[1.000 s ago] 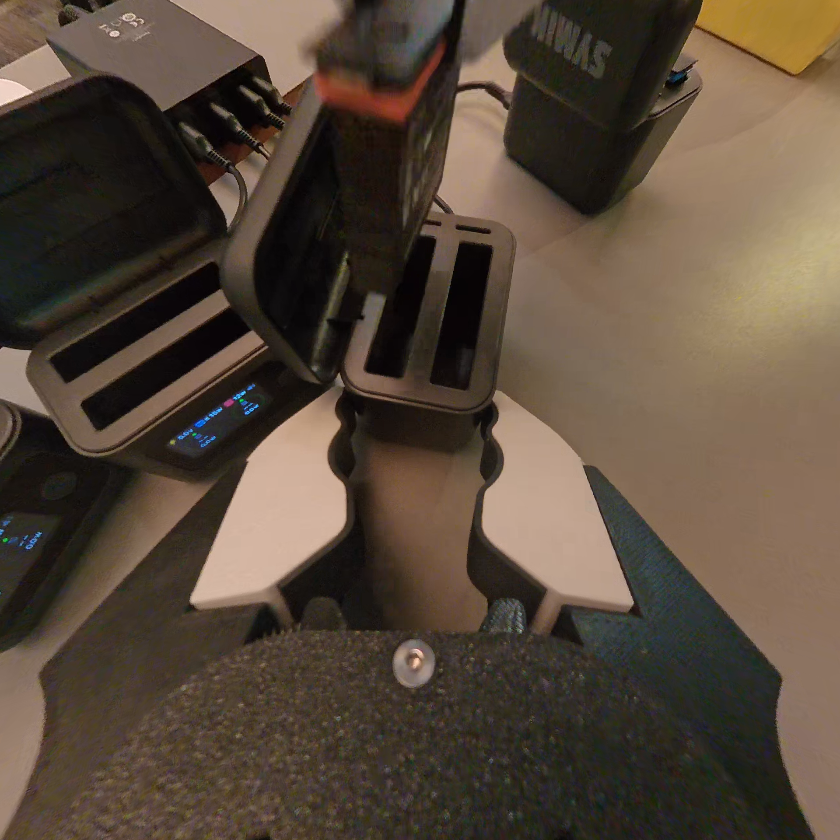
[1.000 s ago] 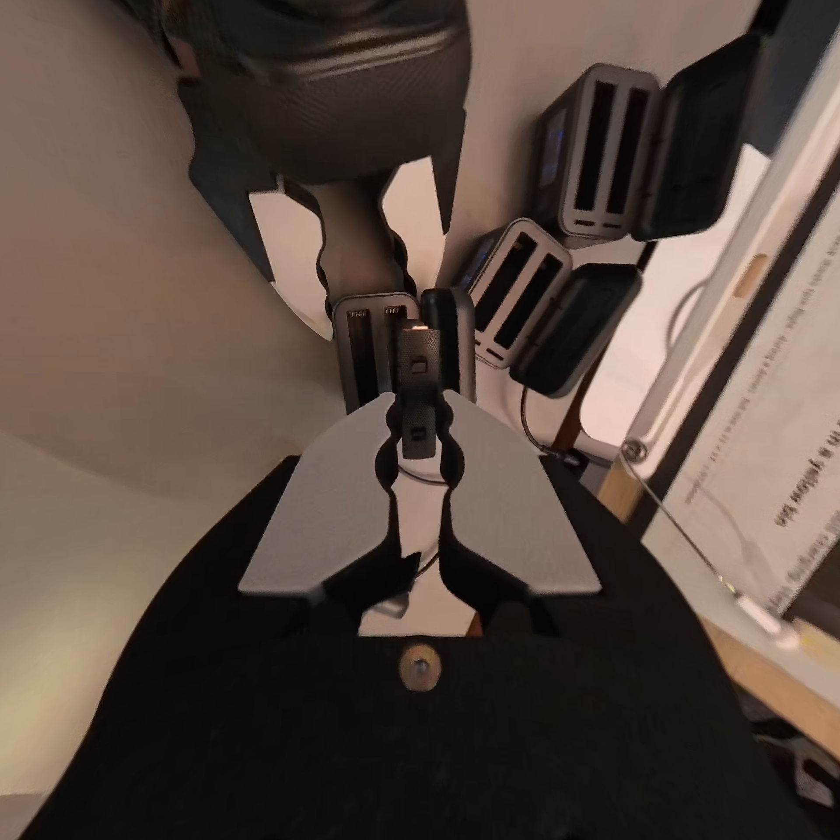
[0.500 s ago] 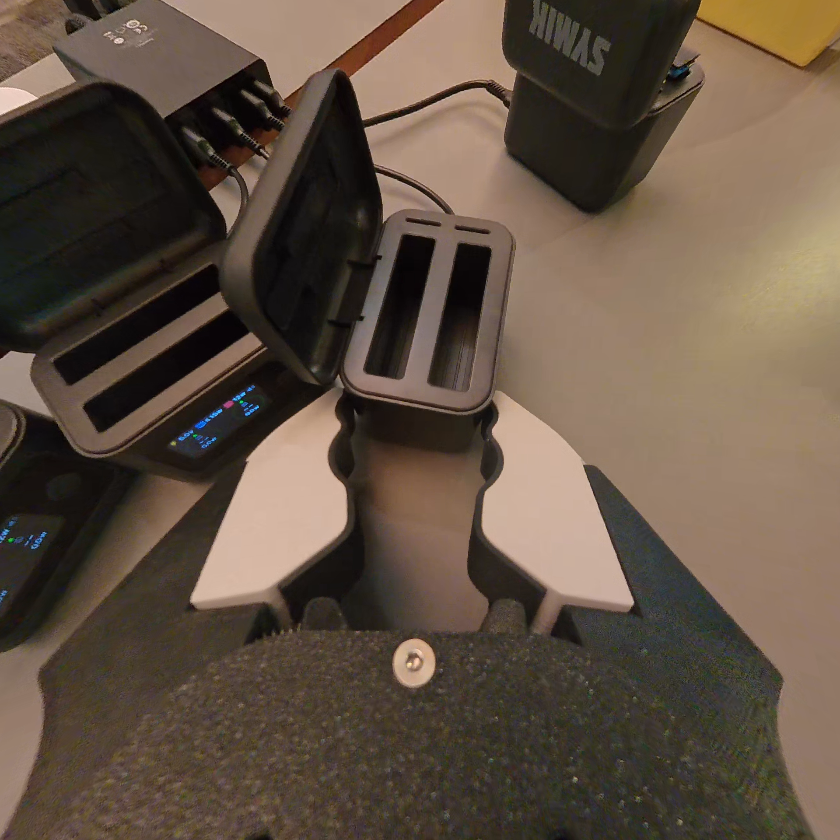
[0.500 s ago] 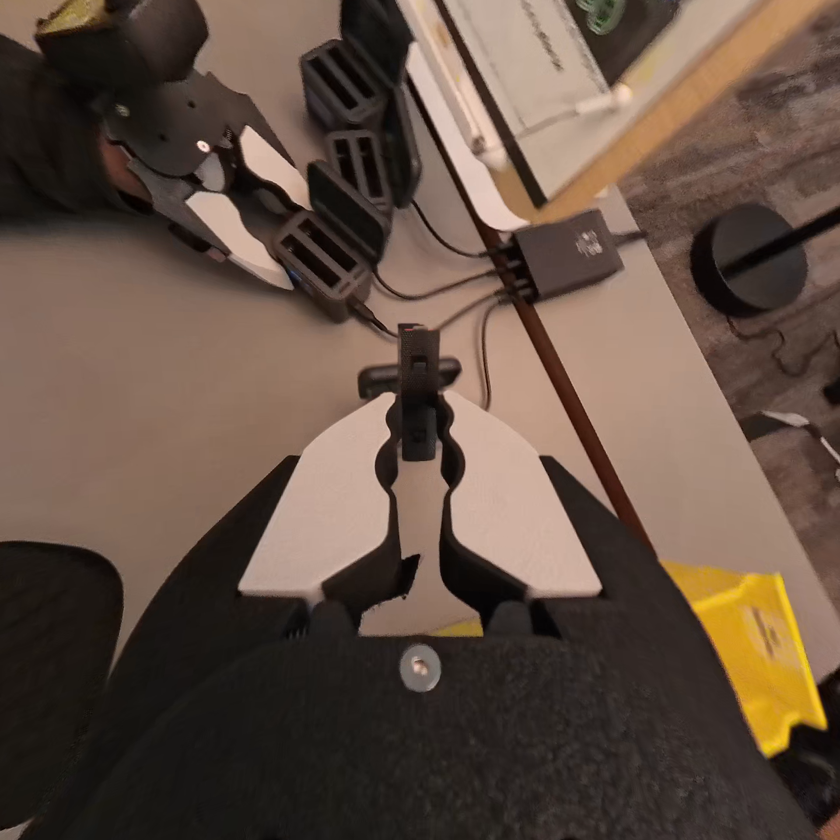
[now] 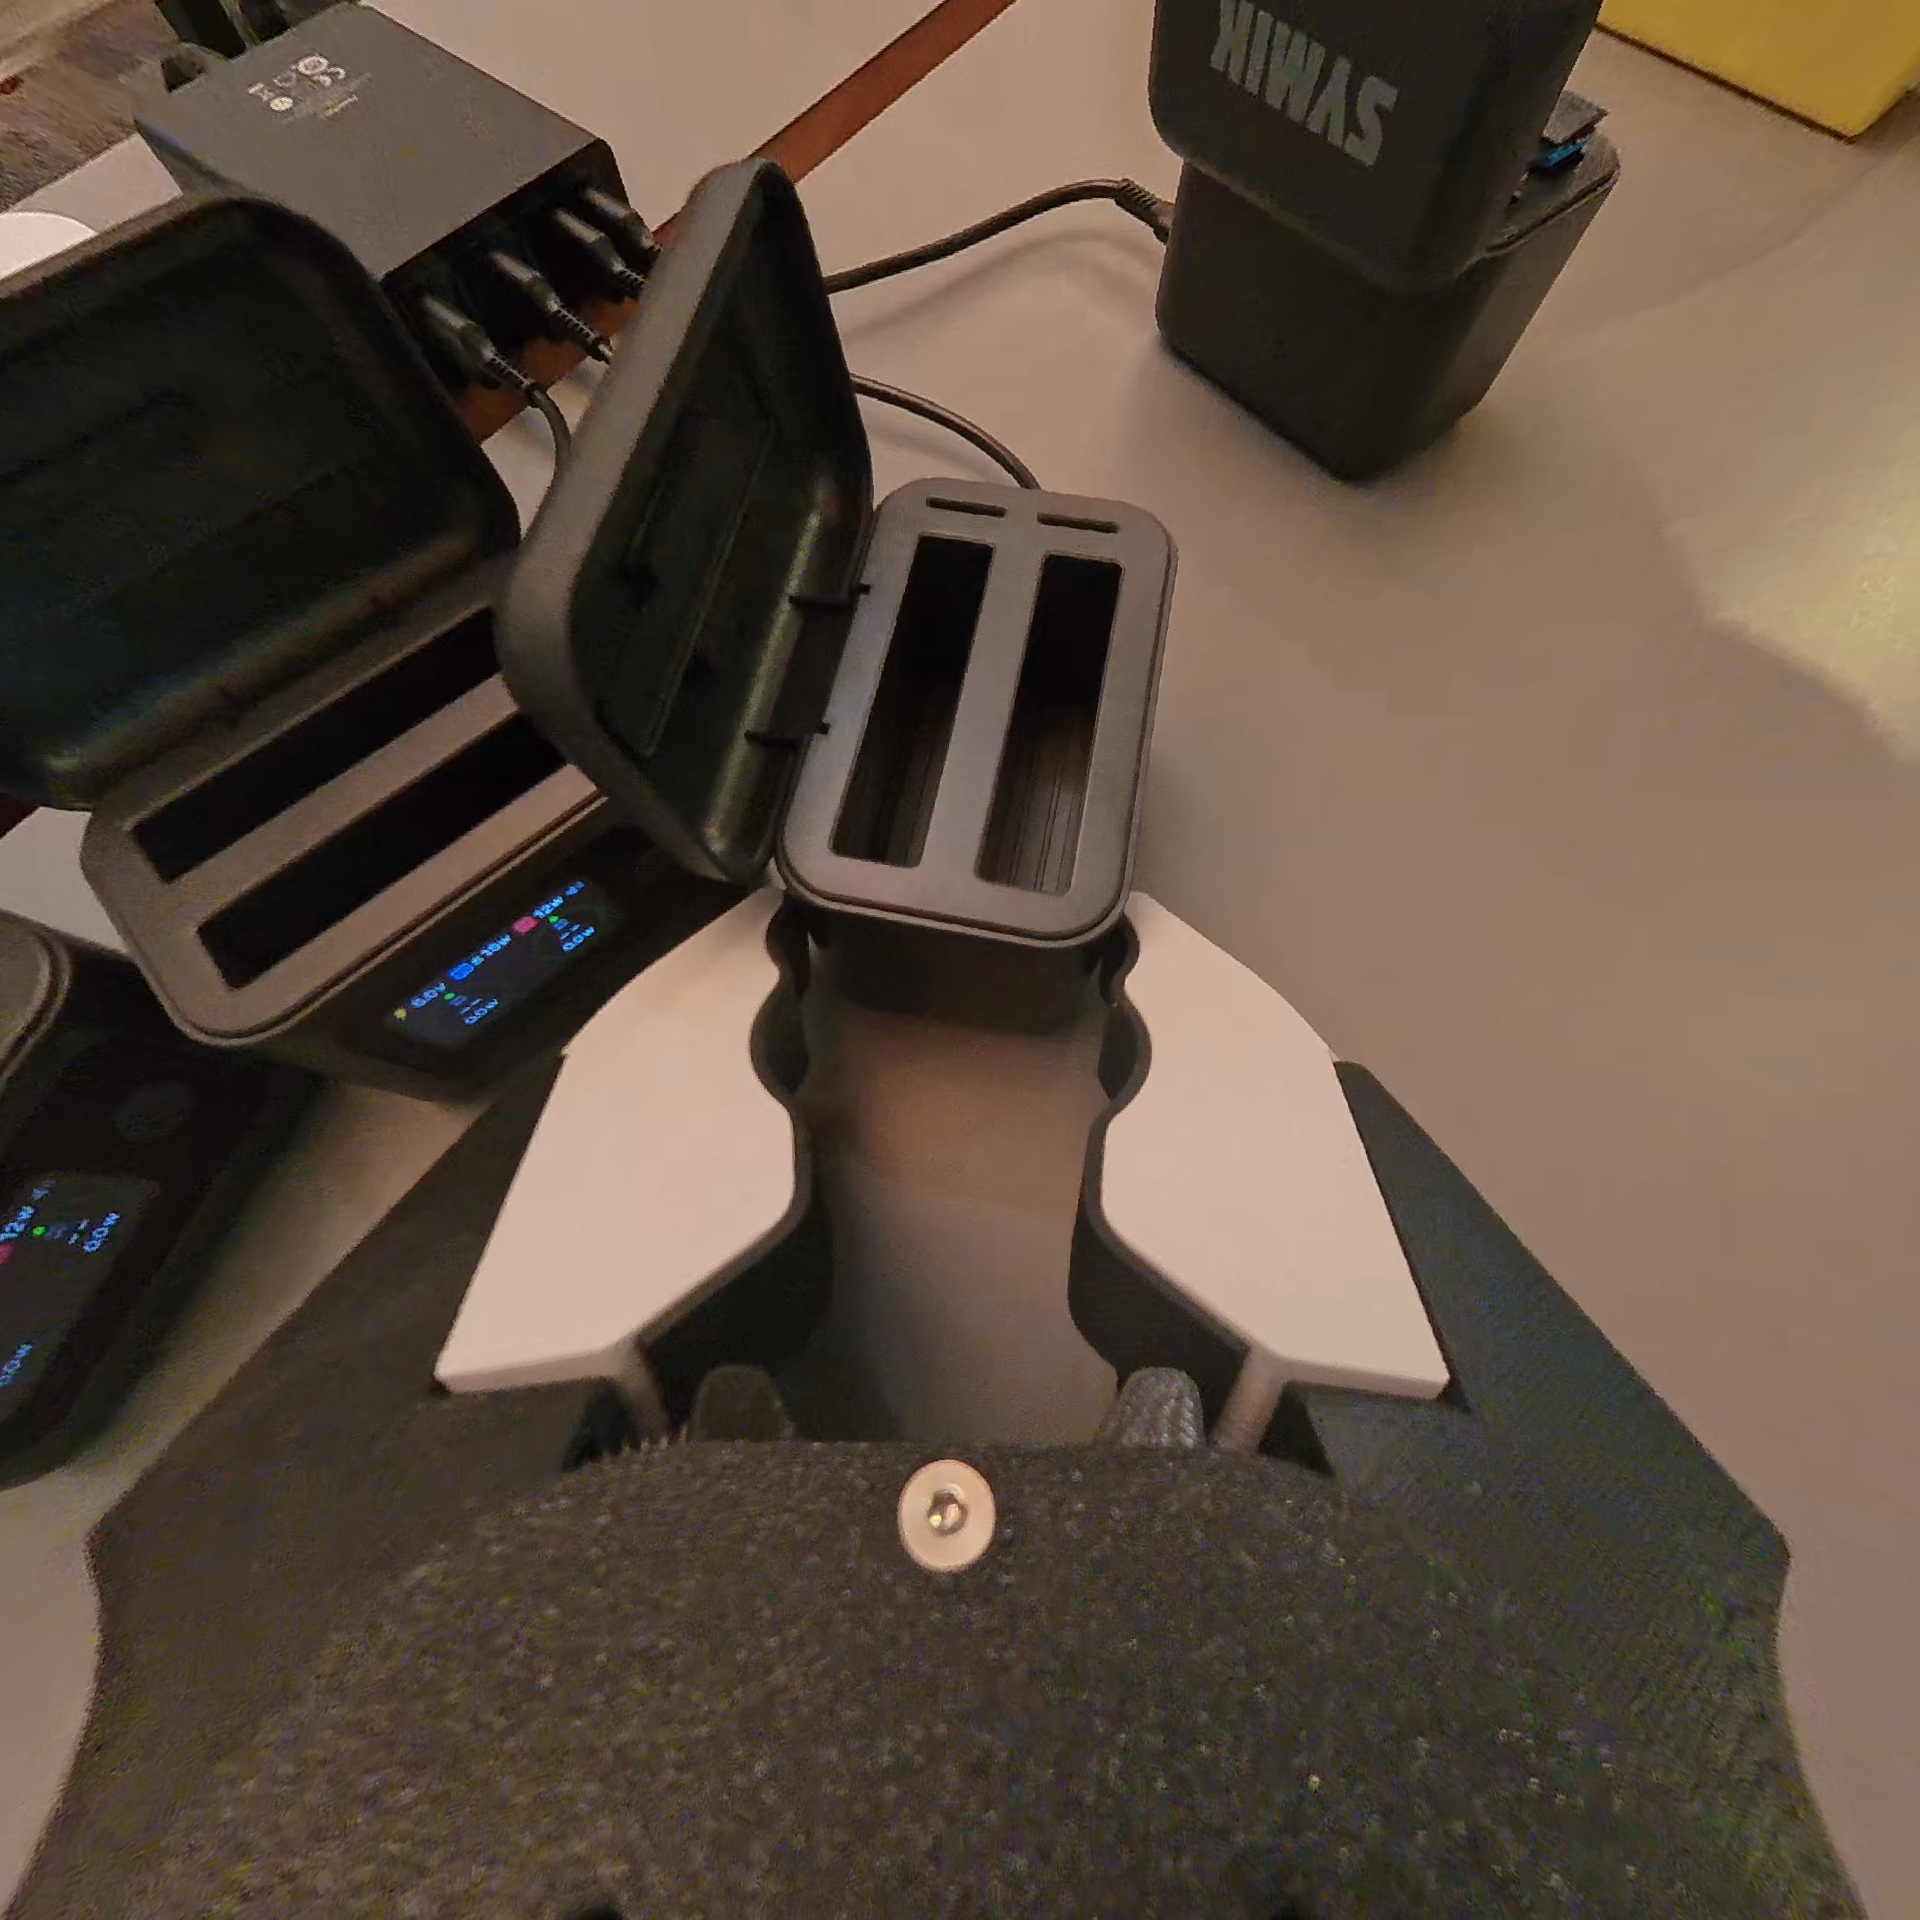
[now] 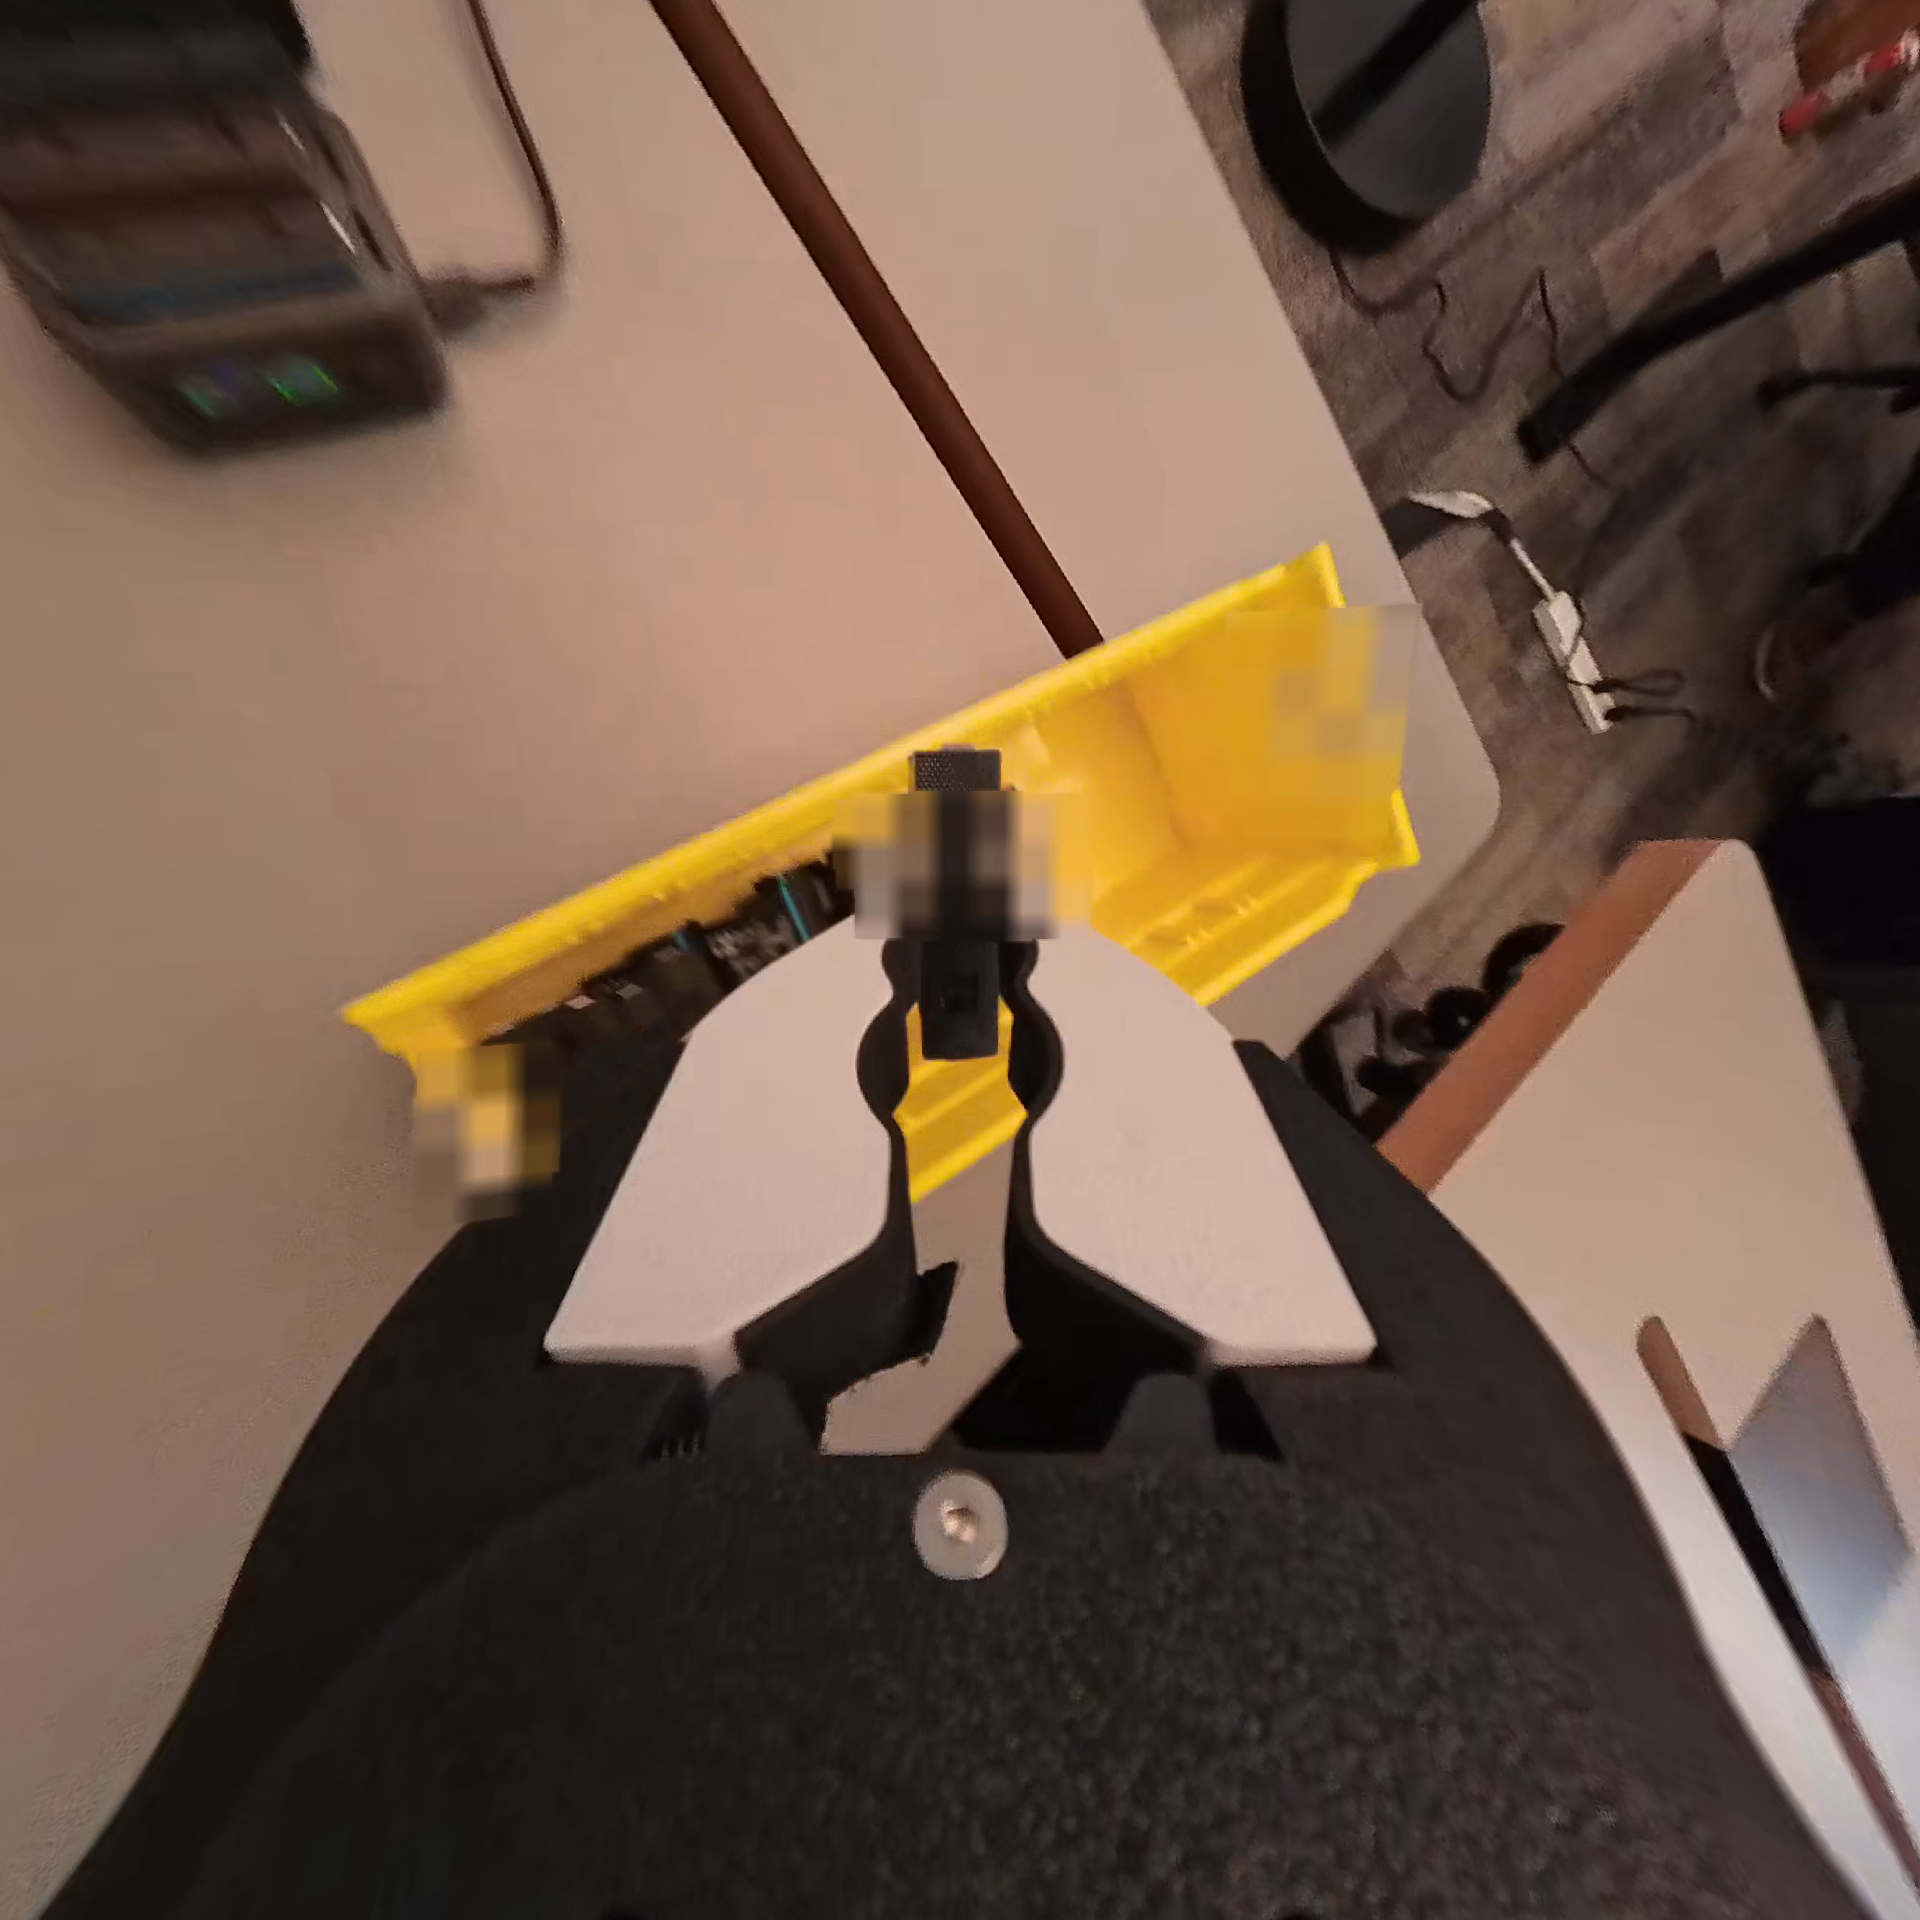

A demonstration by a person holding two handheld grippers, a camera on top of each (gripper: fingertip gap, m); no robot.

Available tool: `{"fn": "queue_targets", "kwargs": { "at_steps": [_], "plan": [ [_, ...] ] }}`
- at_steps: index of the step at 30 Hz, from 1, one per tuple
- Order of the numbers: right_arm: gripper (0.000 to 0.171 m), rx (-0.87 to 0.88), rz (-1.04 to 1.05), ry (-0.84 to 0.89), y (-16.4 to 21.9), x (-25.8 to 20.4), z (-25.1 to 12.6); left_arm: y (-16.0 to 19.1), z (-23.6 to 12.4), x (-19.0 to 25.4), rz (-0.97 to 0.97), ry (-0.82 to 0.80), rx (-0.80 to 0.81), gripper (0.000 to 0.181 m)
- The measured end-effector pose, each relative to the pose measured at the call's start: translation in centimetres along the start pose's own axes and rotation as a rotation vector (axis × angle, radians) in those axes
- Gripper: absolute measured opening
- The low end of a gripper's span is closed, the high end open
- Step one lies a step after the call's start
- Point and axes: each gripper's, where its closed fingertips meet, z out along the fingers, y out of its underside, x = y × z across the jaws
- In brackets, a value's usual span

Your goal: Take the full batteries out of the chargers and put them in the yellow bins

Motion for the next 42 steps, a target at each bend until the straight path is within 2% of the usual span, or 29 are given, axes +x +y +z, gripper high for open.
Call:
{"fn": "queue_targets", "kwargs": {
  "at_steps": [7,13,20,22,25,29,34,37,42],
  "plan": [
    [0.014,-0.168,-0.230,0.065,3.2,0.9,5.4,0.0,-0.1,0.0,0.002,-0.005,0.001,0.054],
    [0.014,-0.211,-0.317,0.031,4.6,0.3,8.2,0.0,0.0,0.0,-0.001,-0.003,0.002,0.054],
    [0.015,-0.222,-0.304,0.014,5.5,-0.4,9.0,0.0,0.0,0.0,-0.003,-0.001,0.002,0.054],
    [0.025,-0.227,-0.284,0.014,5.6,-0.6,9.1,0.0,0.0,0.0,-0.004,-0.002,0.002,0.054],
    [0.030,-0.219,-0.270,0.027,5.3,-0.6,8.5,0.0,-0.1,-0.1,-0.005,-0.003,0.002,0.054],
    [0.034,-0.118,-0.191,0.067,3.0,0.1,5.6,0.1,-0.2,-0.4,-0.010,-0.005,0.002,0.054],
    [0.040,0.101,-0.145,0.096,-3.3,-2.1,1.4,0.2,-0.3,-1.0,0.011,-0.020,0.004,0.054],
    [0.046,0.145,-0.215,0.043,-6.0,-6.5,1.4,0.2,-0.4,-2.0,0.017,-0.052,0.004,0.053],
    [0.064,0.093,-0.331,-0.117,-7.9,-14.0,4.0,0.4,-0.4,-3.7,-0.055,-0.065,-0.001,0.051]
  ]
}}
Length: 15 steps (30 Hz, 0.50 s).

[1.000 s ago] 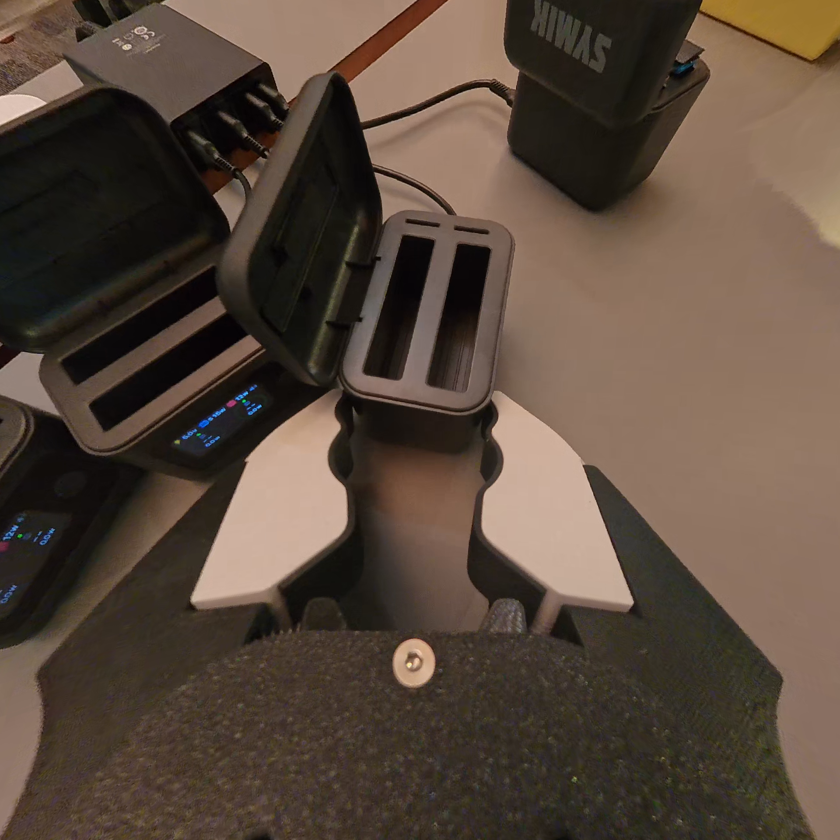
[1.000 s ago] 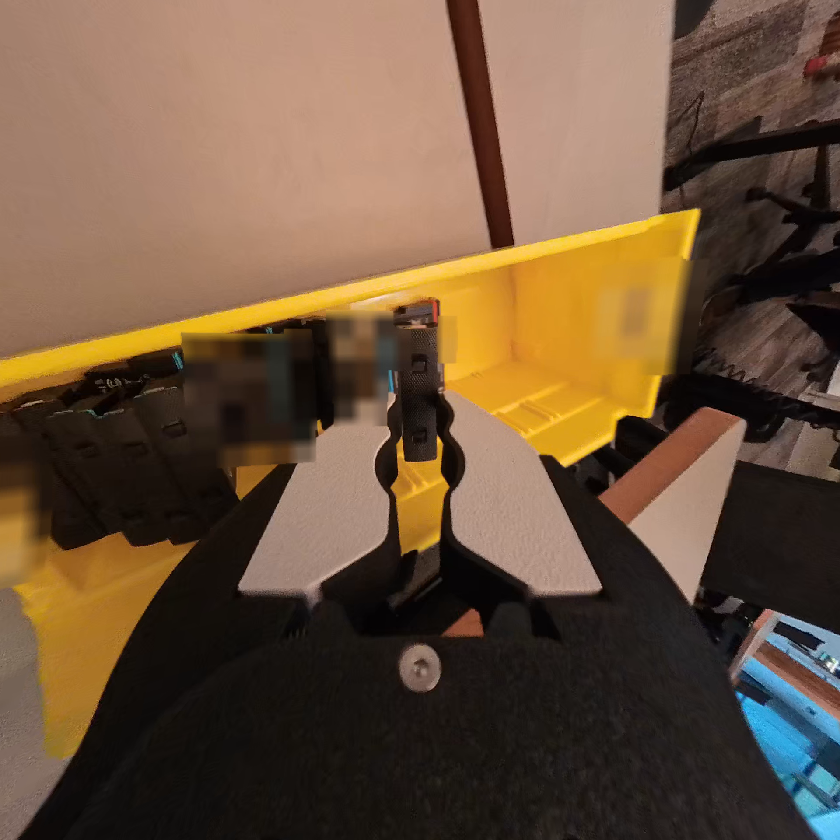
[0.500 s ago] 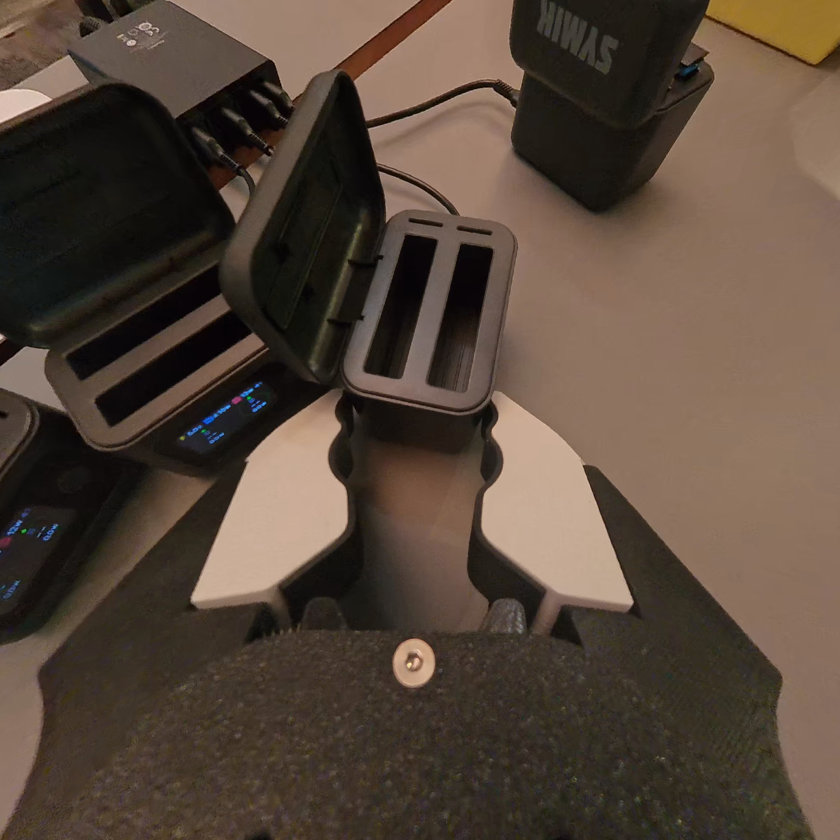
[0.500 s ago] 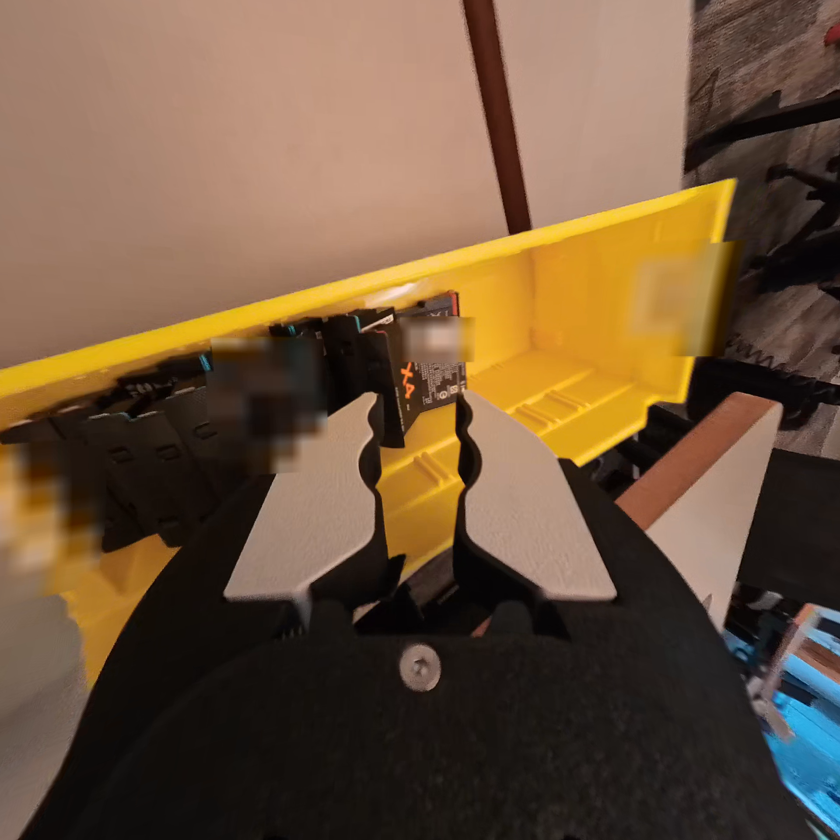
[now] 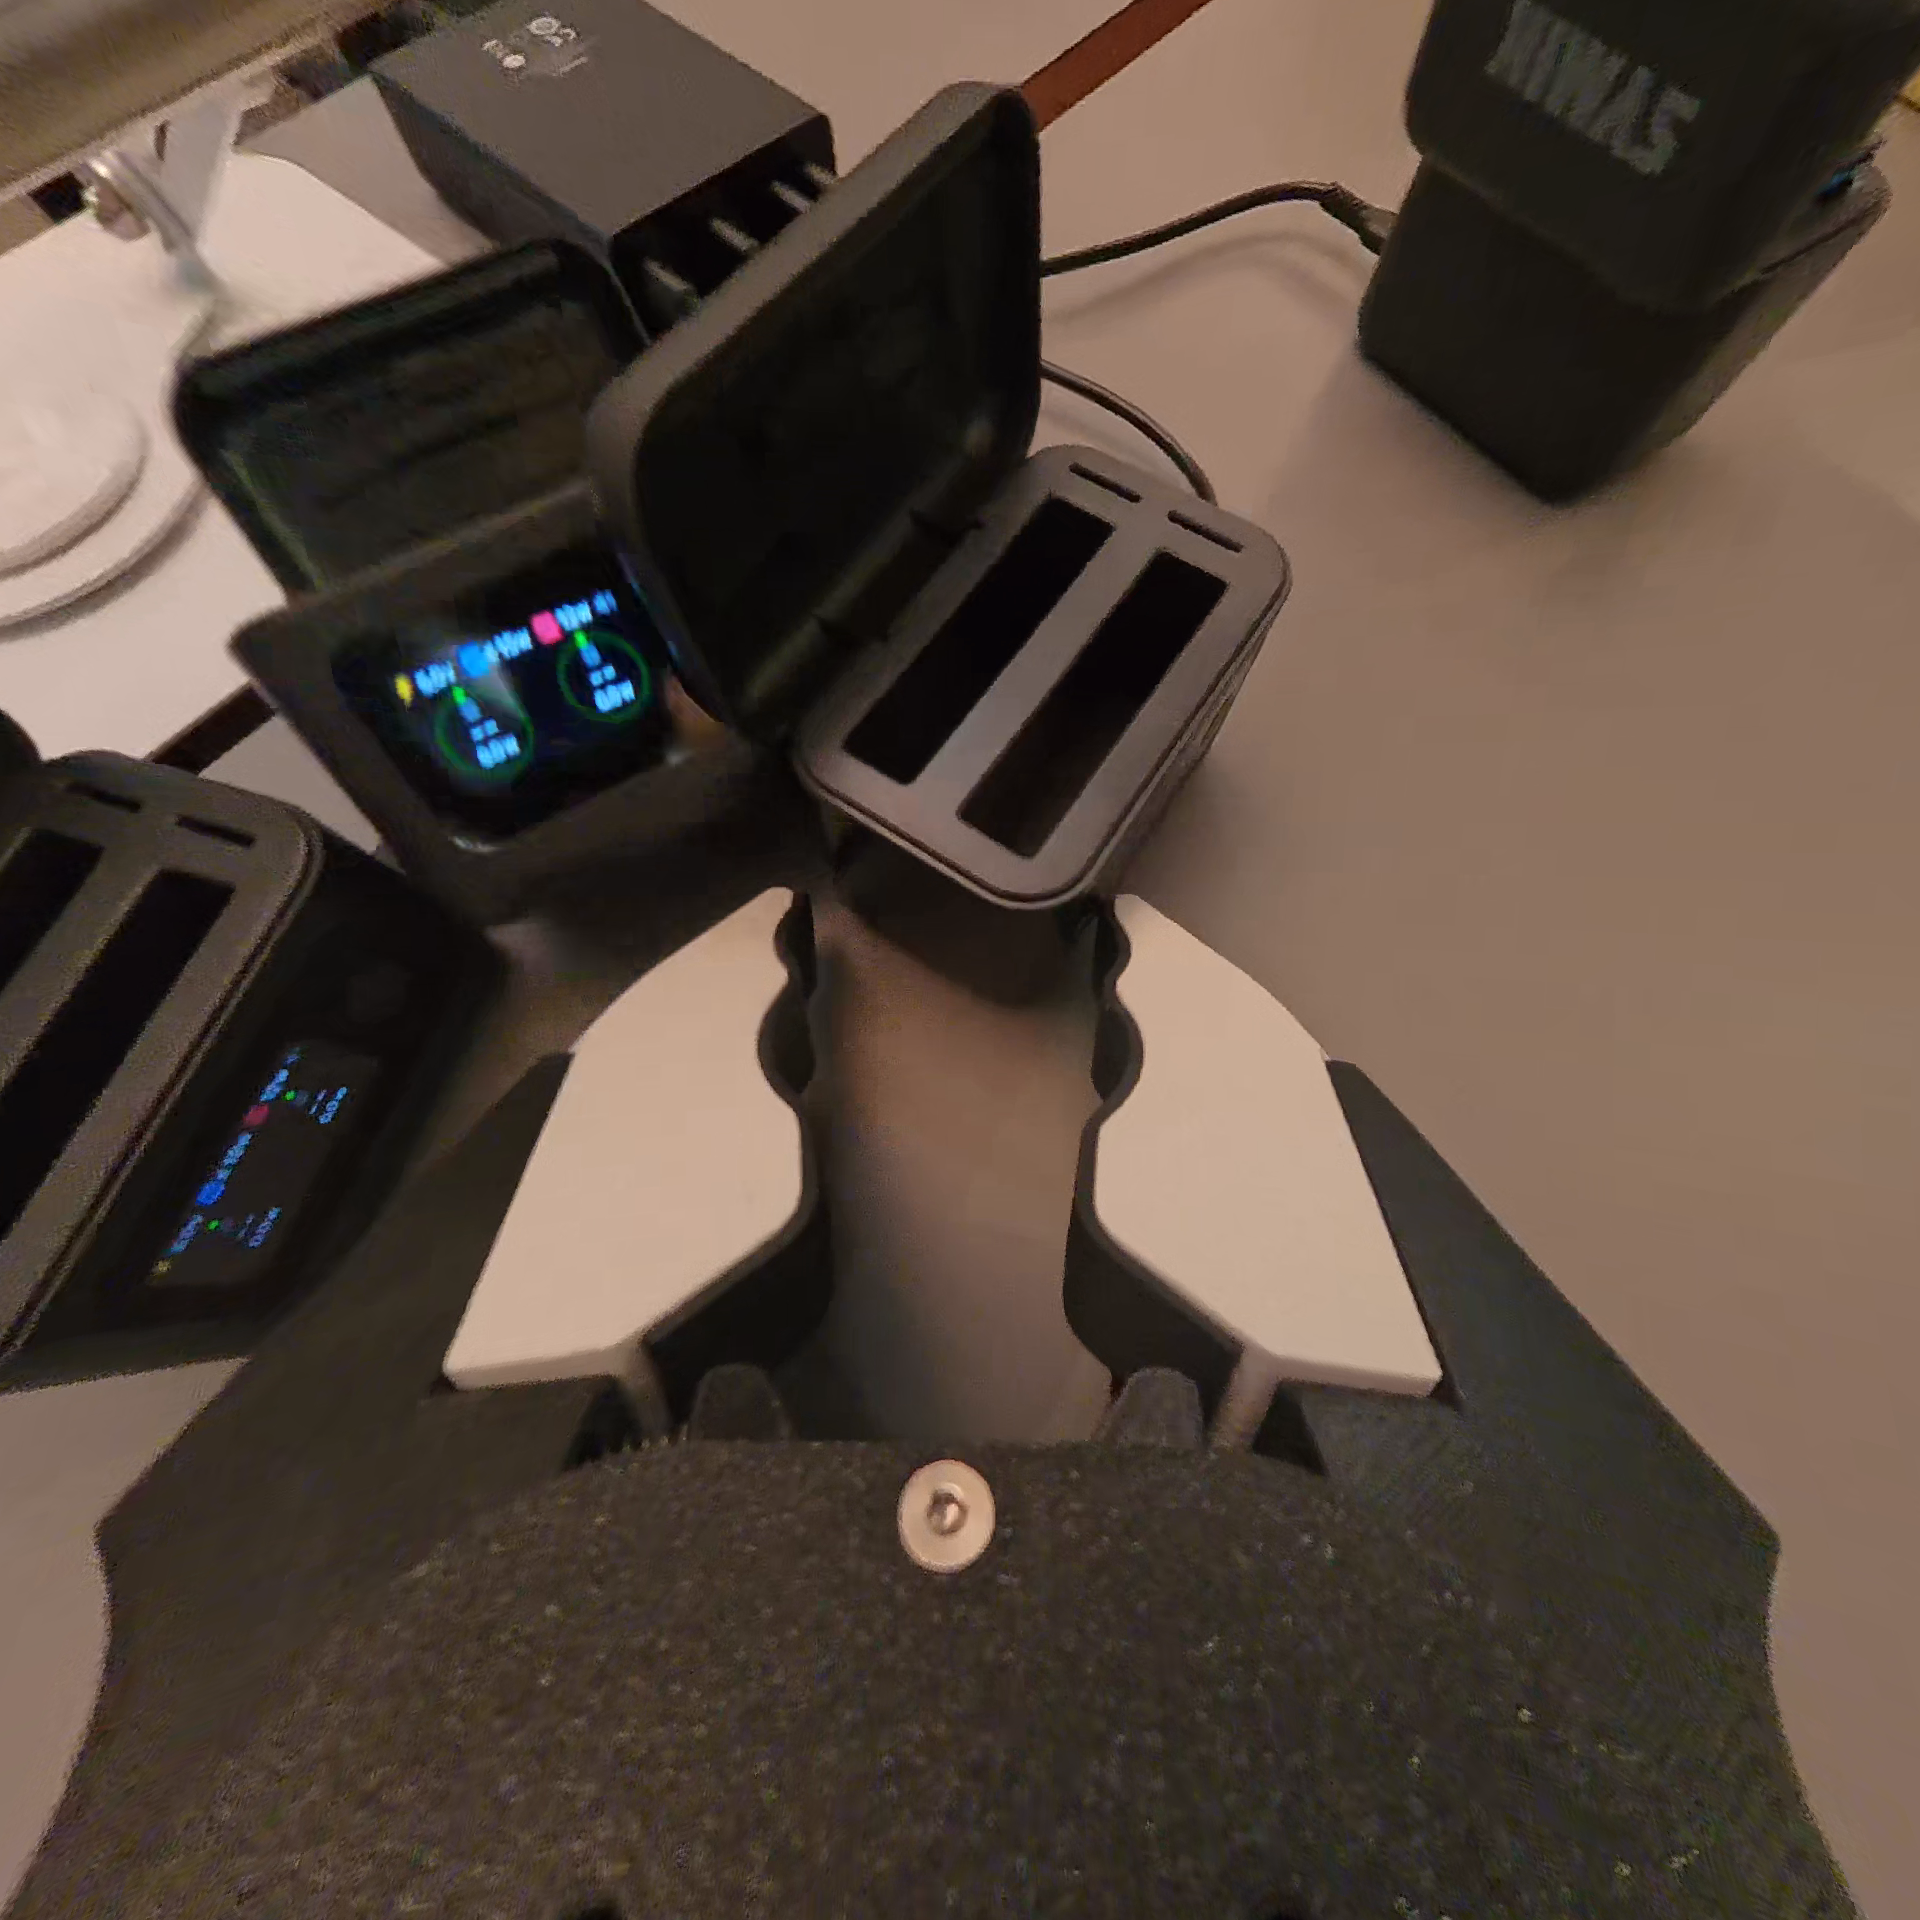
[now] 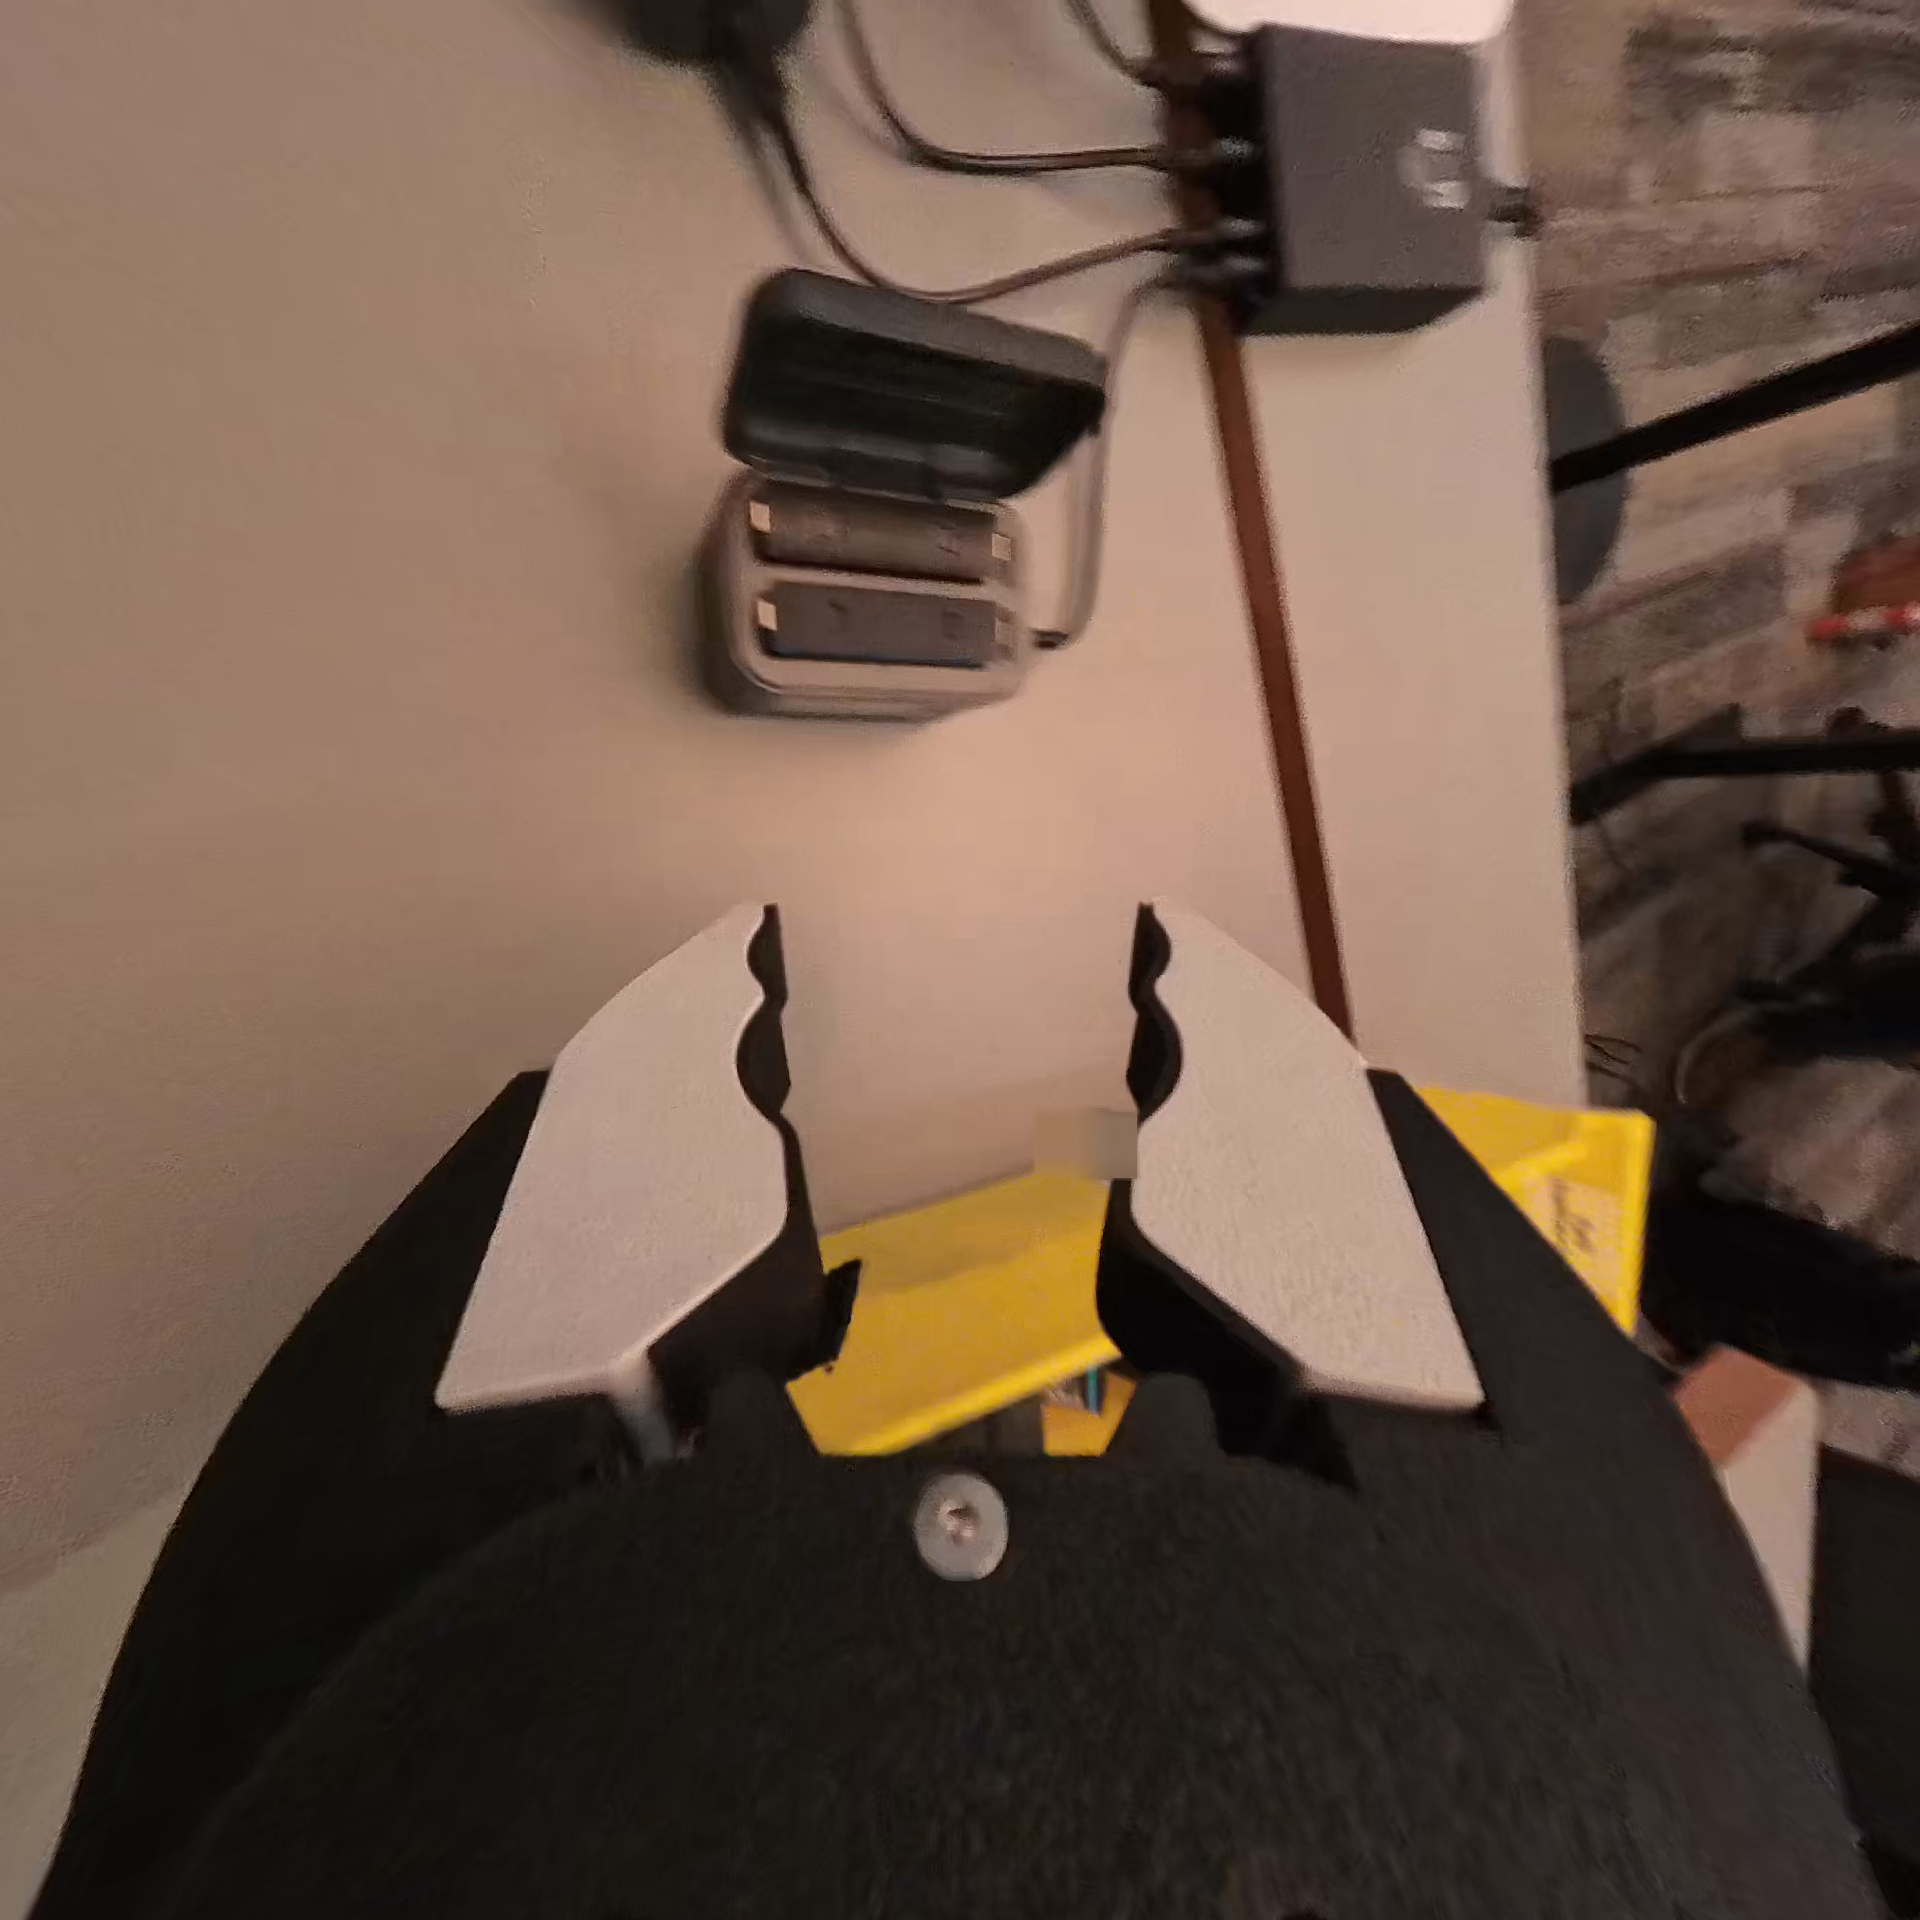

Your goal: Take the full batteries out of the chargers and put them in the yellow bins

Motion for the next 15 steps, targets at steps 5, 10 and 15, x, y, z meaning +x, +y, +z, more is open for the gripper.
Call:
{"fn": "queue_targets", "kwargs": {
  "at_steps": [5,10,15],
  "plan": [
    [0.076,-0.084,-0.027,-0.114,-1.1,-1.9,4.0,0.0,0.0,0.0,0.035,-0.019,0.002,0.047],
    [0.092,-0.120,0.014,-0.219,-1.5,-1.5,6.7,0.3,-0.1,0.2,0.063,-0.024,-0.011,0.047],
    [0.111,-0.143,0.063,-0.368,-1.6,-2.4,8.6,0.9,-0.7,0.4,0.078,0.010,-0.031,0.050]
  ]
}}
